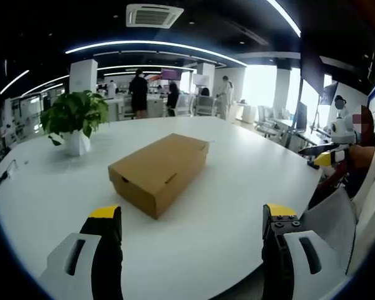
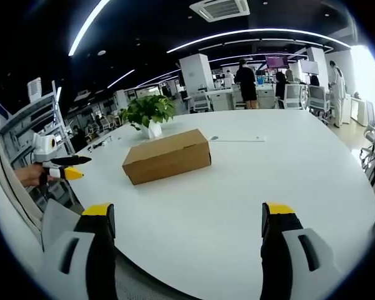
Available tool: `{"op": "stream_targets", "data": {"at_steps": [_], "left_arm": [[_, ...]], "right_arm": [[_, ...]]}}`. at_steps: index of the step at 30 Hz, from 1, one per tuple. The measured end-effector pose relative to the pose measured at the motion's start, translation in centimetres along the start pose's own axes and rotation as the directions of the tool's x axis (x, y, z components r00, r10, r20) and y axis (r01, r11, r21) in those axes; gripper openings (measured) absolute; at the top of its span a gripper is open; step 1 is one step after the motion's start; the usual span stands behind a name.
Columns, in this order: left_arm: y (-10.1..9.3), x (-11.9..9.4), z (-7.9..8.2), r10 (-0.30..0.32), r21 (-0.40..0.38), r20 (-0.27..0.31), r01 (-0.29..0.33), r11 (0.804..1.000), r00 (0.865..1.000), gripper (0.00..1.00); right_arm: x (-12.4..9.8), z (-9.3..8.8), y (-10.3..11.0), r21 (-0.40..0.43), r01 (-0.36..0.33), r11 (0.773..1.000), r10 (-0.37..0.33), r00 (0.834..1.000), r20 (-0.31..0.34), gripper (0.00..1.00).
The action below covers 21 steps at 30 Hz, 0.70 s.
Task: Operate the shoe box by opening the lid, removing the specified soft item, and placing it in the target area until the item is outside and the box remains undamaged.
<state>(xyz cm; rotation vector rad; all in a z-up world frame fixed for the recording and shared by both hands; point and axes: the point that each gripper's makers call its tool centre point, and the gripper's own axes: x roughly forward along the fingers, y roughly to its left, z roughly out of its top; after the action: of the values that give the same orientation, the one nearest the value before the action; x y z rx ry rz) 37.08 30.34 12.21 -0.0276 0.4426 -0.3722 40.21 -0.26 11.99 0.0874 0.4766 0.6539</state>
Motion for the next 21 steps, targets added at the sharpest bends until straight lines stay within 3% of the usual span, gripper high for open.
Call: {"op": "stream_targets", "data": {"at_steps": [21], "left_arm": [[0.1, 0.66, 0.36, 0.007, 0.004, 0.001, -0.007, 1.0, 1.0, 0.95]], "right_arm": [[0.4, 0.06, -0.87, -0.009, 0.007, 1.0, -0.007, 1.0, -0.003, 0.92]]}}
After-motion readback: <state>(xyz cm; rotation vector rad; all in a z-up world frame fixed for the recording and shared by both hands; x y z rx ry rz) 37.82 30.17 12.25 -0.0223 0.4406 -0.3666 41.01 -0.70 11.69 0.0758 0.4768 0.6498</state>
